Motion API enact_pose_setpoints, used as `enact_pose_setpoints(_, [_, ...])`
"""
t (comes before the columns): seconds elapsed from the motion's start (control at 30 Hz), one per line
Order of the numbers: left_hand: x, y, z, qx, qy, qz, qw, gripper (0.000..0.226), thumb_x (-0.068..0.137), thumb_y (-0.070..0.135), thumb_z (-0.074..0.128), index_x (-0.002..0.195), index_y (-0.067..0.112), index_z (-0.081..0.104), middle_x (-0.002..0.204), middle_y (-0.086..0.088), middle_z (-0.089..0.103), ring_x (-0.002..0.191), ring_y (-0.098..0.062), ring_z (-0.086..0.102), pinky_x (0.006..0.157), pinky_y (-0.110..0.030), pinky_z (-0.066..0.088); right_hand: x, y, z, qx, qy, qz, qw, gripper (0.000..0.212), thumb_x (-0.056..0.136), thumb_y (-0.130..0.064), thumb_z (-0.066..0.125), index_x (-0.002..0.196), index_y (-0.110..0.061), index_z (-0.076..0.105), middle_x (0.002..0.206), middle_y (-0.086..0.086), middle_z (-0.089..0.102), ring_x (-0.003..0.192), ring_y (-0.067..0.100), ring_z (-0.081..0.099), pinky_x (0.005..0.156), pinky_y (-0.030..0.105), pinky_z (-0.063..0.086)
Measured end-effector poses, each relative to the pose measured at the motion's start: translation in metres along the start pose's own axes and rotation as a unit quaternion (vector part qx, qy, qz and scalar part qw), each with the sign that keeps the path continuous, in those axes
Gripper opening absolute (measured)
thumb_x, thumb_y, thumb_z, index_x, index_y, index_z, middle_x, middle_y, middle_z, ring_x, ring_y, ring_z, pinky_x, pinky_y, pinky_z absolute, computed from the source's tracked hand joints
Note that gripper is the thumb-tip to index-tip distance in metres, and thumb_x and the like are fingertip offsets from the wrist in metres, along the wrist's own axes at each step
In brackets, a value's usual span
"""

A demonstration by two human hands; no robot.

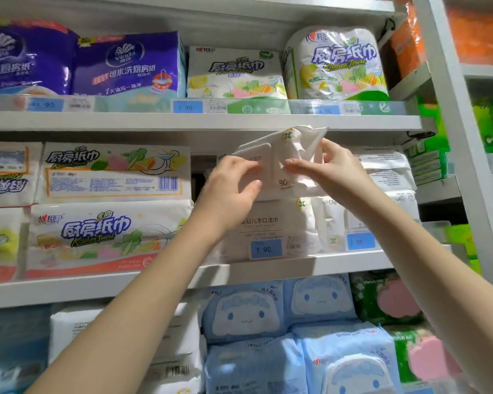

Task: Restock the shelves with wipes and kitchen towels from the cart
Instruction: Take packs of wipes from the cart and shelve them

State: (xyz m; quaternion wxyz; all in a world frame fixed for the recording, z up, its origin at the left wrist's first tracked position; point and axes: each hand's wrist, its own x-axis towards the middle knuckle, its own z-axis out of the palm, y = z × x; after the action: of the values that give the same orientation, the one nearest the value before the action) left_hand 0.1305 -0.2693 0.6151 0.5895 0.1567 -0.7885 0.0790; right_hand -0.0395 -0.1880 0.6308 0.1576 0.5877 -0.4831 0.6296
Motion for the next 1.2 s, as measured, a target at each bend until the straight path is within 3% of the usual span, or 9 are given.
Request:
enact_pose_setpoints(0.17, [0.021,-0.011,-0.019,0.106,-0.050,-0.178,0.977,0.055,0.097,0.035,0.047,0.144,0.010,0.031,0.142,-0.011,0.039,0.128,-0.028,0.041,0.100,-0.037,0.035,0.010,0.012,-0.005,0.051,-0.049,0.020,0.997,0.021,0.080,-0.023,0.071,0.100,-0.027,0.065,0.097,0.000,0.071,0.097,0.022,0.067,0.086,0.037,0.050])
enact_pose_setpoints(0.27, [0.034,-0.011,-0.020,0.095,-0.107,-0.241,0.960,0.065,0.096,0.040,0.049,0.144,0.003,0.025,0.138,-0.015,0.046,0.118,-0.030,0.049,0.085,-0.033,0.039,0.017,0.021,-0.005,0.007,-0.041,0.023,0.999,0.012,0.082,-0.026,0.069,0.092,-0.019,0.069,0.096,0.008,0.071,0.094,0.027,0.066,0.074,0.033,0.047])
enact_pose_setpoints(0.33, [0.038,-0.009,-0.020,0.084,-0.122,-0.262,0.954,0.070,0.096,0.043,0.051,0.144,0.000,0.022,0.131,-0.015,0.050,0.109,-0.028,0.052,0.076,-0.031,0.036,0.020,0.022,-0.004,-0.039,-0.031,0.012,0.999,0.024,0.083,-0.030,0.068,0.087,-0.007,0.067,0.091,0.010,0.066,0.082,0.028,0.061,0.063,0.030,0.038])
enact_pose_setpoints(0.47, [0.033,-0.010,-0.015,0.071,-0.109,-0.255,0.958,0.067,0.094,0.041,0.055,0.142,0.003,0.028,0.136,-0.011,0.048,0.098,-0.023,0.050,0.068,-0.027,0.038,0.023,0.018,-0.002,-0.106,-0.015,0.005,0.994,0.039,0.086,-0.033,0.067,0.066,-0.003,0.052,0.060,0.004,0.045,0.058,0.018,0.038,0.052,0.031,0.024])
enact_pose_setpoints(0.57, [0.026,-0.013,-0.012,0.089,-0.086,-0.246,0.961,0.067,0.092,0.040,0.058,0.143,0.006,0.030,0.141,-0.011,0.046,0.117,-0.028,0.051,0.078,-0.029,0.035,0.025,0.024,0.005,-0.134,-0.003,0.005,0.991,0.041,0.089,-0.030,0.064,0.058,-0.012,0.044,0.054,0.001,0.039,0.054,0.016,0.034,0.051,0.033,0.023])
enact_pose_setpoints(0.73, [0.024,-0.012,-0.016,0.081,-0.054,-0.237,0.967,0.066,0.091,0.040,0.056,0.144,0.010,0.030,0.143,-0.009,0.042,0.125,-0.028,0.045,0.084,-0.034,0.036,0.034,0.041,0.018,-0.111,-0.002,0.011,0.994,0.036,0.092,-0.022,0.059,0.061,-0.012,0.043,0.060,0.002,0.043,0.067,0.022,0.042,0.056,0.034,0.025])
enact_pose_setpoints(0.97, [0.016,-0.015,-0.021,0.085,-0.034,-0.218,0.972,0.060,0.090,0.042,0.055,0.139,0.011,0.040,0.141,-0.009,0.045,0.126,-0.027,0.045,0.095,-0.038,0.039,0.033,0.045,0.034,-0.234,0.044,-0.041,0.970,0.028,0.096,-0.022,0.051,0.071,-0.010,0.055,0.078,0.007,0.055,0.081,0.027,0.047,0.059,0.034,0.024])
enact_pose_setpoints(1.07, [0.013,-0.014,-0.024,0.097,-0.035,-0.207,0.973,0.061,0.091,0.042,0.055,0.141,0.013,0.038,0.141,-0.009,0.045,0.126,-0.027,0.044,0.097,-0.039,0.039,0.035,0.048,0.044,-0.297,0.057,-0.059,0.951,0.028,0.098,-0.024,0.046,0.087,-0.004,0.063,0.092,0.016,0.063,0.091,0.034,0.053,0.061,0.033,0.026])
enact_pose_setpoints(1.2, [0.007,-0.016,-0.026,0.114,-0.042,-0.195,0.973,0.063,0.091,0.042,0.055,0.144,0.014,0.035,0.143,-0.008,0.041,0.127,-0.026,0.043,0.099,-0.039,0.038,0.032,0.051,0.047,-0.308,0.070,-0.066,0.946,0.020,0.098,-0.023,0.045,0.089,-0.007,0.051,0.092,0.021,0.065,0.086,0.038,0.056,0.060,0.034,0.029])
